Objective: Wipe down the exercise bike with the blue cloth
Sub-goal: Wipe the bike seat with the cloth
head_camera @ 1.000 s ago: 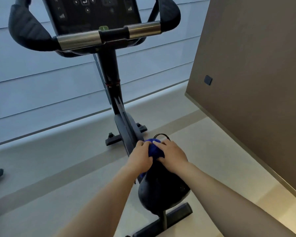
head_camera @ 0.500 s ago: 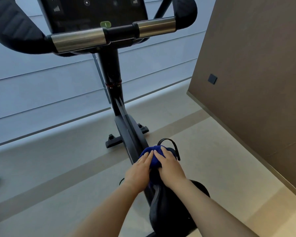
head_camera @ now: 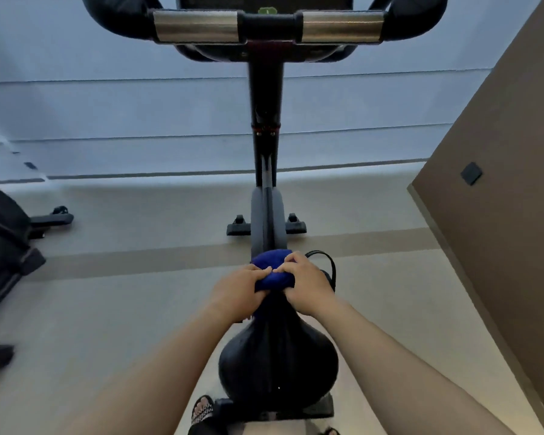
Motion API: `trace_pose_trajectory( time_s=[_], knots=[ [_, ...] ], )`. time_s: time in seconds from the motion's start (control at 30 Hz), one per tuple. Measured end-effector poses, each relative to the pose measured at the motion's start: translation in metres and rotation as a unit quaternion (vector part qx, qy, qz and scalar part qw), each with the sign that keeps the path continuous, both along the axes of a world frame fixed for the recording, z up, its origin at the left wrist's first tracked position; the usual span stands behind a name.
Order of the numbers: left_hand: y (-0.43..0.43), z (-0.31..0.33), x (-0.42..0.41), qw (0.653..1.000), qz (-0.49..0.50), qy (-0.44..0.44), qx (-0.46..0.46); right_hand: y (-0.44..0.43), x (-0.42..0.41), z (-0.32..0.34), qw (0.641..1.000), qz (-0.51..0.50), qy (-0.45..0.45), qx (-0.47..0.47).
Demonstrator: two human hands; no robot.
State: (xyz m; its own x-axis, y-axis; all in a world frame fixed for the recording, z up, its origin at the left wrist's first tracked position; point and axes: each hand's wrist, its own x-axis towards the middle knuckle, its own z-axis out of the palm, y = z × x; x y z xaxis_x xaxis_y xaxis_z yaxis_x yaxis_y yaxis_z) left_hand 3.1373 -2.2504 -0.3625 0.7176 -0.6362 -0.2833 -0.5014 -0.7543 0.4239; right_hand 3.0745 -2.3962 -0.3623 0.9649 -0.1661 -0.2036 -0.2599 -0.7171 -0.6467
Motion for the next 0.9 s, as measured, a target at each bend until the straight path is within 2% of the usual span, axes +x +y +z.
trace_pose_trajectory(
  time_s=[0.13,0.2,0.27,0.4,0.6,0.73,0.83,0.9],
  knots=[
    [0.007,0.001,-0.046,0.998,0.040,-0.019,0.035,-0.016,-0.023,0.003,0.985,0.167,0.022,-0.042],
    [0.009,0.000,-0.065,0.996,0.059,-0.030,0.051,-0.021,-0.030,0.003,0.979,0.199,0.030,-0.019],
    [0.005,-0.001,-0.076,0.995,0.081,-0.012,0.057,-0.021,-0.031,0.002,0.982,0.188,0.021,0.012],
    [-0.012,-0.007,-0.067,0.993,0.083,0.016,0.085,-0.011,-0.017,-0.009,0.975,0.213,0.037,-0.046],
    [-0.018,-0.016,-0.041,0.994,0.084,0.042,0.063,-0.012,0.004,-0.021,0.986,0.159,0.033,0.020],
    [-0.020,-0.012,-0.037,0.992,0.095,0.064,0.057,-0.006,0.008,-0.014,0.992,0.117,0.037,0.013],
    [-0.014,-0.005,-0.052,0.991,0.113,0.048,0.043,-0.004,-0.002,-0.003,0.996,0.093,0.020,-0.003],
    [-0.003,0.001,-0.068,0.994,0.090,0.015,0.055,0.000,-0.017,0.003,0.994,0.108,0.021,-0.026]
  ],
)
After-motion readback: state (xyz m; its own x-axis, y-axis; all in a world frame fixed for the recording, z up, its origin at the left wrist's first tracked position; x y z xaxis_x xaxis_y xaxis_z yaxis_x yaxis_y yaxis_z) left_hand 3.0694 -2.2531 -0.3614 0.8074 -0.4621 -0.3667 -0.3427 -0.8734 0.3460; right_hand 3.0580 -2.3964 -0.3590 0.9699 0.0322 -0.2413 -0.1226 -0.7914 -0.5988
